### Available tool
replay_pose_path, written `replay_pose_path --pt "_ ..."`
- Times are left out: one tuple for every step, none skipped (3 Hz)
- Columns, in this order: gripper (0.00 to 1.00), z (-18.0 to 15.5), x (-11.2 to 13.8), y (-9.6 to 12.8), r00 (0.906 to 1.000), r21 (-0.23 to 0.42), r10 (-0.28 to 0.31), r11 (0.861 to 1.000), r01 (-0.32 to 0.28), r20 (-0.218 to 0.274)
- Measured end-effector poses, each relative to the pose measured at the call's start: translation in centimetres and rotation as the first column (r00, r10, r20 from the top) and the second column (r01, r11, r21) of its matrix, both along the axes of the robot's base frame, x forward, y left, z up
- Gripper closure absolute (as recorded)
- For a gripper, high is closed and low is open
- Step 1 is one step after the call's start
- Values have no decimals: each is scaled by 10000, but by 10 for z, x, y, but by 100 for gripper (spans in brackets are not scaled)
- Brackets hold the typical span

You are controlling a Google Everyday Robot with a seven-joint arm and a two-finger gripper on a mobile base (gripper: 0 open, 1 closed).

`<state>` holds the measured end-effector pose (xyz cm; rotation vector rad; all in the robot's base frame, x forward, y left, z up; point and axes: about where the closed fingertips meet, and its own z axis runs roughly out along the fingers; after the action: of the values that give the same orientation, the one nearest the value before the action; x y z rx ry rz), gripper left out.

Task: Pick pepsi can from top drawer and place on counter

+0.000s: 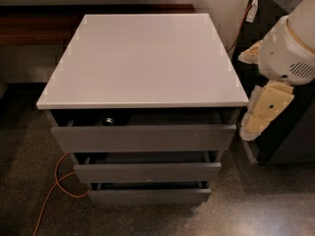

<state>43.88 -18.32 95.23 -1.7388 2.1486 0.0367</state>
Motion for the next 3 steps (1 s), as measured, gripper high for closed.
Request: replay_pose_path --pt "0 -27 0 35 9973 456 726 9963 -732 139" --pt "0 -65 7 68 9885 749 1508 9856 -1514 131" --pt "0 -101 11 101 9723 961 2336 9677 -2331 56"
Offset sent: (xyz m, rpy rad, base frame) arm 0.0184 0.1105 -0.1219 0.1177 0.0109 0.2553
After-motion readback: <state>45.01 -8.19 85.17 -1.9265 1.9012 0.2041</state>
